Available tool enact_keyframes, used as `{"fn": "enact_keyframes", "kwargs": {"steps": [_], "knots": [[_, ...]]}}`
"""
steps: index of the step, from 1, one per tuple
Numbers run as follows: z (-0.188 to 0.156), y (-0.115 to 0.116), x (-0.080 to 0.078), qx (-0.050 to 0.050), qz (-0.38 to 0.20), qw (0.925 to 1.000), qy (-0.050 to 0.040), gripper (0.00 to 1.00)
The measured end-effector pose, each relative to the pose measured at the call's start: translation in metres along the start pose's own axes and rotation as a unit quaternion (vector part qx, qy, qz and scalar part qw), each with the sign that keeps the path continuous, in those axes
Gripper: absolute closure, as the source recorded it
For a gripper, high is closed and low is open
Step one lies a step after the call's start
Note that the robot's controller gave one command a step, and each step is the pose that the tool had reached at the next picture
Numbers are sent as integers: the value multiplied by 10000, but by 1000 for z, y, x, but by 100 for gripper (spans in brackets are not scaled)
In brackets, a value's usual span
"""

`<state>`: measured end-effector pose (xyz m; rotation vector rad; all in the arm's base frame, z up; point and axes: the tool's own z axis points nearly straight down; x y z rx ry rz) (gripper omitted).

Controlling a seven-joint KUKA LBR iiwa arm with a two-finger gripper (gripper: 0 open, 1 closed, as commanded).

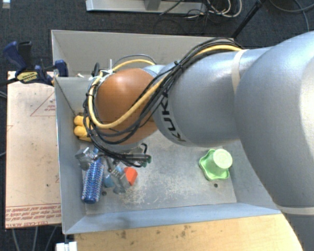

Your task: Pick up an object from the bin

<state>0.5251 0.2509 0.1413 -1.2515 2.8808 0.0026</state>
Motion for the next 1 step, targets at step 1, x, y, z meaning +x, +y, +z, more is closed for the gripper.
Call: {"fn": "enact_keyframes", "kwargs": {"steps": [1], "knots": [[73,-39,-2,-3,-1712,9852,7,0]]}}
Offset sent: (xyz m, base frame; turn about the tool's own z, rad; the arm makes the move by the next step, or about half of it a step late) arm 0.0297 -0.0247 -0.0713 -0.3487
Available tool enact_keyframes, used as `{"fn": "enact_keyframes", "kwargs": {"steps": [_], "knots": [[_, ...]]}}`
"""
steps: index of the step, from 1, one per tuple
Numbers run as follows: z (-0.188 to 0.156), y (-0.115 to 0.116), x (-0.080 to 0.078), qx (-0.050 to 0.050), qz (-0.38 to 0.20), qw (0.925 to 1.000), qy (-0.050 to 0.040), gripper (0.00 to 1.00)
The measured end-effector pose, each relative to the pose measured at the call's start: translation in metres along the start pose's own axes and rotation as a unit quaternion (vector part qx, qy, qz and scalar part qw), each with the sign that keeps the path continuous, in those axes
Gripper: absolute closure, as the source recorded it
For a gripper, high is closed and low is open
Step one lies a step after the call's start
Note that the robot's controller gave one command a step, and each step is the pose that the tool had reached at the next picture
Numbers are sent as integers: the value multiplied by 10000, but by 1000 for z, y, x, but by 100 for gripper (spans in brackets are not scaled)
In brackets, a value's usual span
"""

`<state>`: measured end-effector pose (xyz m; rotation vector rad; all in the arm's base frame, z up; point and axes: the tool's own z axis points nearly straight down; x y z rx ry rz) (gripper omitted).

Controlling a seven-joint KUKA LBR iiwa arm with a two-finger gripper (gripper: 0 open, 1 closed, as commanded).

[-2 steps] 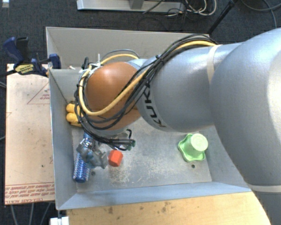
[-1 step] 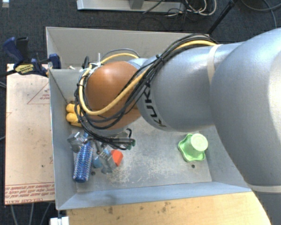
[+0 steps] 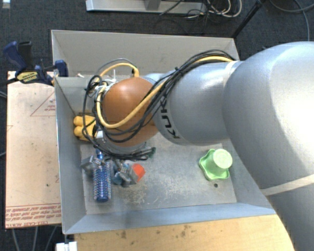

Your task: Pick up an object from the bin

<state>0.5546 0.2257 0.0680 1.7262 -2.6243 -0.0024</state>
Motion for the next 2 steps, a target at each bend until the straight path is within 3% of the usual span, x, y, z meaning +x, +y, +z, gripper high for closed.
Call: {"fn": "enact_keyframes", "kwargs": {"steps": [1,2], "knots": [[-1,-39,69,4,-181,9998,11,0],[-1,-35,64,-19,-226,9997,-1,100]]}}
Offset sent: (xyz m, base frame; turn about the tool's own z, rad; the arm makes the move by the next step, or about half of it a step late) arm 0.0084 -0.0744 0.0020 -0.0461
